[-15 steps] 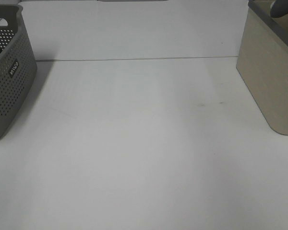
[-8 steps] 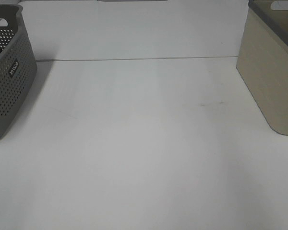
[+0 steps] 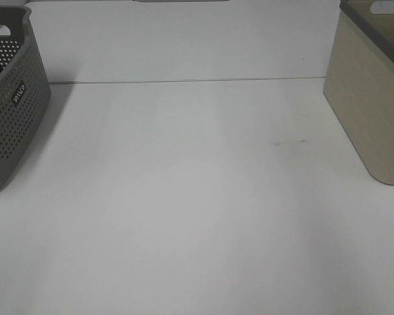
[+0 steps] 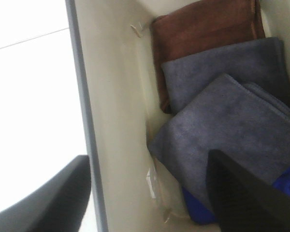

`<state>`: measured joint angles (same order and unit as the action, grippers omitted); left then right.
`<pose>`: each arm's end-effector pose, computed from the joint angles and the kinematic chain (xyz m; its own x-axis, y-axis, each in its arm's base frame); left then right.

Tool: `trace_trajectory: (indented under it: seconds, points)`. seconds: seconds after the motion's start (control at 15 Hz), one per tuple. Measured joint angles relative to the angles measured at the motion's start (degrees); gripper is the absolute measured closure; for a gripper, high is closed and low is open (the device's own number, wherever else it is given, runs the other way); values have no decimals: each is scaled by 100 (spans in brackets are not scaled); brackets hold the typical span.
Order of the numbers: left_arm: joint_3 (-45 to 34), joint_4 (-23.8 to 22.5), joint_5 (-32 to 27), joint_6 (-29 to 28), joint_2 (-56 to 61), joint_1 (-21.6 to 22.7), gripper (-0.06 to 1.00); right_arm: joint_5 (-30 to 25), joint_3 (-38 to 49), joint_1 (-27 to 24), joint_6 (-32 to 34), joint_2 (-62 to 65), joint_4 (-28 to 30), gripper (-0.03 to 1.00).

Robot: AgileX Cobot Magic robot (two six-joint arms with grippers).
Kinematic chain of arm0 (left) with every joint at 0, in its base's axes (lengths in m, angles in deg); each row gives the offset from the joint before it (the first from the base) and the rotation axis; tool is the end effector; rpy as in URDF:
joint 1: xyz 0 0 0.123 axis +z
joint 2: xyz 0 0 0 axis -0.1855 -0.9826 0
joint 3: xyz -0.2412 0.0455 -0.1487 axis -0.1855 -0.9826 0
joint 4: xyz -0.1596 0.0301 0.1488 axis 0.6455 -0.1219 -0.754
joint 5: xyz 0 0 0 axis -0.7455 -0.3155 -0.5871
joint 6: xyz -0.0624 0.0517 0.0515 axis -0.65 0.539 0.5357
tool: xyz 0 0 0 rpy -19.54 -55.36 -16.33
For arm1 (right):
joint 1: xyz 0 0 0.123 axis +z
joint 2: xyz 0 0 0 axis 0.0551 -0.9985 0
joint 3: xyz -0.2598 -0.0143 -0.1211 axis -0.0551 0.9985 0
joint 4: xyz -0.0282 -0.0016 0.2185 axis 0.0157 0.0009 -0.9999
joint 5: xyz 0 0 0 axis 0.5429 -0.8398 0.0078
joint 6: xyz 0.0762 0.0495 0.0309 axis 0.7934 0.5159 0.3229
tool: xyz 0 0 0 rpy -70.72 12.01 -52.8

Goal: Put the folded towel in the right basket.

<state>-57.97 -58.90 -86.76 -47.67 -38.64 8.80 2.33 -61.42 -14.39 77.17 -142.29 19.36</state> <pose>-0.0315 -0.0054 0.2638 -0.4075 0.1372 -0.9028 0.1453 0.9858 0.0842 0.3869 -0.0604 0.3591 -0.8336 0.2355 -0.4997 0.1659 0.9695 0.1802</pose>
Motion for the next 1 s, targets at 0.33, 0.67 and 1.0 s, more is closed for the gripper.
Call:
trace_trajectory:
  seconds: [0.33,0.67,1.0]
  points:
    - [0,0,0,0,0,0,-4,-11,0,699,0,235,201,33]
    - [0,0,0,0,0,0,-4,-6,579,1696,201,733,917,33]
    - [0,0,0,0,0,0,-4,0,2762,1742,298,2269,1123,33]
